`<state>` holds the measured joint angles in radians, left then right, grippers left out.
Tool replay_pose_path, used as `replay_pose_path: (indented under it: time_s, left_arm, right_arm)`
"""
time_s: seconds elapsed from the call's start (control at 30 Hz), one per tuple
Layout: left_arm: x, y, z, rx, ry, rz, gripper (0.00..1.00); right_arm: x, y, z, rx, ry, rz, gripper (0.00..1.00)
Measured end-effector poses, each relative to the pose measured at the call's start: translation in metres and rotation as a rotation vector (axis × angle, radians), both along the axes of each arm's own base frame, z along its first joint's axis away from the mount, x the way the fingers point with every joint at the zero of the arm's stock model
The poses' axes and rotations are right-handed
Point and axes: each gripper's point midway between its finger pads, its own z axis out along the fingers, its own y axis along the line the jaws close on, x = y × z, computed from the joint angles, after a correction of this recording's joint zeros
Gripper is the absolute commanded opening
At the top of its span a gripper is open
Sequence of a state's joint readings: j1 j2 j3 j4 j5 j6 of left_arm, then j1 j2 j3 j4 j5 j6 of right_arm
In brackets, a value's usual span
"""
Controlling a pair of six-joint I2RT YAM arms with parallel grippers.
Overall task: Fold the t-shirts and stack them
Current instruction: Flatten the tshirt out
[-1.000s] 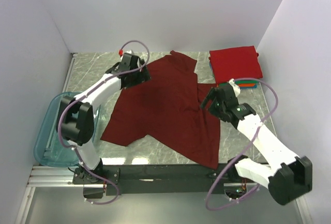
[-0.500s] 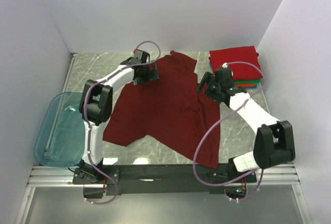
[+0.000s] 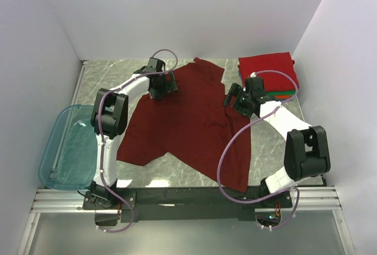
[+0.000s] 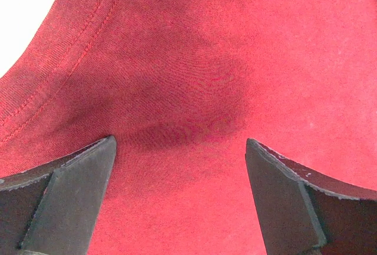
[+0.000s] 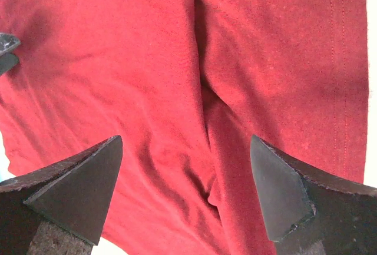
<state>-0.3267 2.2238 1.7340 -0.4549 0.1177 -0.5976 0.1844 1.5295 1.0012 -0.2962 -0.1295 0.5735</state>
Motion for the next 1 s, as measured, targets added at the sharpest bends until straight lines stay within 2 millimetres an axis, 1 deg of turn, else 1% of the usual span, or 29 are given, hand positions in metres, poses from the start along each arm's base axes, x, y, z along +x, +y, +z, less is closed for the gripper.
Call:
replay_pose_path:
  time_s: [0.13, 0.23, 0.3, 0.43, 0.5, 0.57, 0.7, 0.87, 0.93, 0.97, 1.0]
  left_arm:
    - [0.001, 0.004, -0.002, 0.016, 0.000, 0.032, 1.00]
    - [-0.002, 0.015, -0.003, 0.016, -0.003, 0.082, 0.99]
    - [-0.008, 0.029, -0.003, 0.017, 0.000, 0.127, 0.99]
    - [-0.026, 0.068, -0.005, 0.044, 0.027, 0.227, 0.99]
    - [-0.033, 0.081, -0.005, 0.060, 0.035, 0.265, 1.00]
    - [-0.042, 0.091, -0.006, 0.075, 0.045, 0.293, 0.99]
    - [-0.060, 0.097, -0.006, 0.090, 0.066, 0.313, 1.00]
    - [-0.088, 0.105, -0.006, 0.126, 0.130, 0.339, 0.99]
    - [-0.089, 0.106, -0.004, 0.136, 0.143, 0.339, 1.00]
    - [-0.087, 0.105, -0.001, 0.139, 0.145, 0.337, 0.99]
    - [-0.080, 0.104, 0.005, 0.142, 0.137, 0.336, 0.99]
  right_arm:
    - [0.001, 0.000, 0.001, -0.009, -0.005, 0.012, 0.95]
    - [0.008, 0.000, 0.003, -0.015, -0.014, 0.018, 0.95]
    - [0.015, 0.001, 0.004, -0.020, -0.016, 0.023, 0.95]
    - [0.043, 0.006, 0.006, -0.030, -0.026, 0.034, 0.94]
    - [0.055, 0.008, 0.006, -0.033, -0.030, 0.042, 0.94]
    - [0.066, 0.011, 0.005, -0.032, -0.030, 0.052, 0.95]
    - [0.089, 0.021, -0.001, -0.014, -0.025, 0.078, 0.94]
    - [0.112, 0.030, -0.021, -0.014, 0.011, 0.100, 0.94]
    - [0.114, 0.031, -0.031, -0.021, 0.031, 0.105, 0.94]
    - [0.112, 0.031, -0.035, -0.024, 0.043, 0.107, 0.94]
    - [0.110, 0.031, -0.038, -0.028, 0.056, 0.106, 0.95]
